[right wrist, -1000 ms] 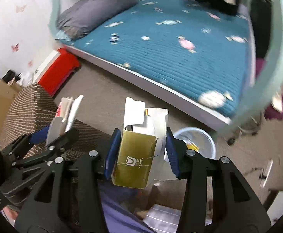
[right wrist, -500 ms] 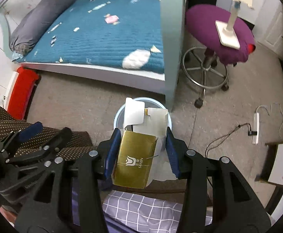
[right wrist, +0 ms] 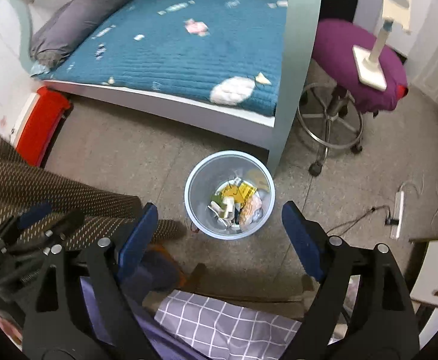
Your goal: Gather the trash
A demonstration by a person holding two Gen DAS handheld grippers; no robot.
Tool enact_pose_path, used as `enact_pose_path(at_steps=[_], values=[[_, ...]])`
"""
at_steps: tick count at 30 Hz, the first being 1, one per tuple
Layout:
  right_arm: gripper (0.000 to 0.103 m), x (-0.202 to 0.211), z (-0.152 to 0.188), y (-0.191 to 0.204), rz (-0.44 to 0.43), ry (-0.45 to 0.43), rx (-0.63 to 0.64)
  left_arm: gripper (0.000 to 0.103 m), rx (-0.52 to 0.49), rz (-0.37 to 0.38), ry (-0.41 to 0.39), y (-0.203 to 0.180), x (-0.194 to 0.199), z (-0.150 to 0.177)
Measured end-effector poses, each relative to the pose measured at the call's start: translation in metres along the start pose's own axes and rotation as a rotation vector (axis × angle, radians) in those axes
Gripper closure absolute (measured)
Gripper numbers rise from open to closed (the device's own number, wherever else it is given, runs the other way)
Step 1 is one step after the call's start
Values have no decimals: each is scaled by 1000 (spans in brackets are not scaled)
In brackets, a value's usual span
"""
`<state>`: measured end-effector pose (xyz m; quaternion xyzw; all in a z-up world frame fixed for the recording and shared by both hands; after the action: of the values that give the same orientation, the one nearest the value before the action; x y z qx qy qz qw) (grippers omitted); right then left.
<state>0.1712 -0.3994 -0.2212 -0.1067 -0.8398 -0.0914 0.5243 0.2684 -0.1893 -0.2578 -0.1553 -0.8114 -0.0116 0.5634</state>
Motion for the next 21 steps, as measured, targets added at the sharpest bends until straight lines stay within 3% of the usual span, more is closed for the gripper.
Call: enact_pose_path(at_steps=[6,14,21], values=[[20,71,20,29,9,-163,90,15,2,12,-191,9,86,25],[19,175,36,70,-57,-426,179,11,31,14,-444,13,203,56],[11,240,55,110,-94,-592,282,10,101,-42,-634,25,279,85]])
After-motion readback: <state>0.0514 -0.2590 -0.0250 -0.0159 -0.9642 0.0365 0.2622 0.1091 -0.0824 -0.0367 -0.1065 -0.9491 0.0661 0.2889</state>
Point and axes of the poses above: each gripper's, at about its wrist camera, not at the fingertips, and x roughly against the way its jaws point, y to its left, z to its underside, the point moved 6 cm from there along -x, roughly the way its jaws point, and after that the axes turned 13 degrees about x, right-handed, at the moved point
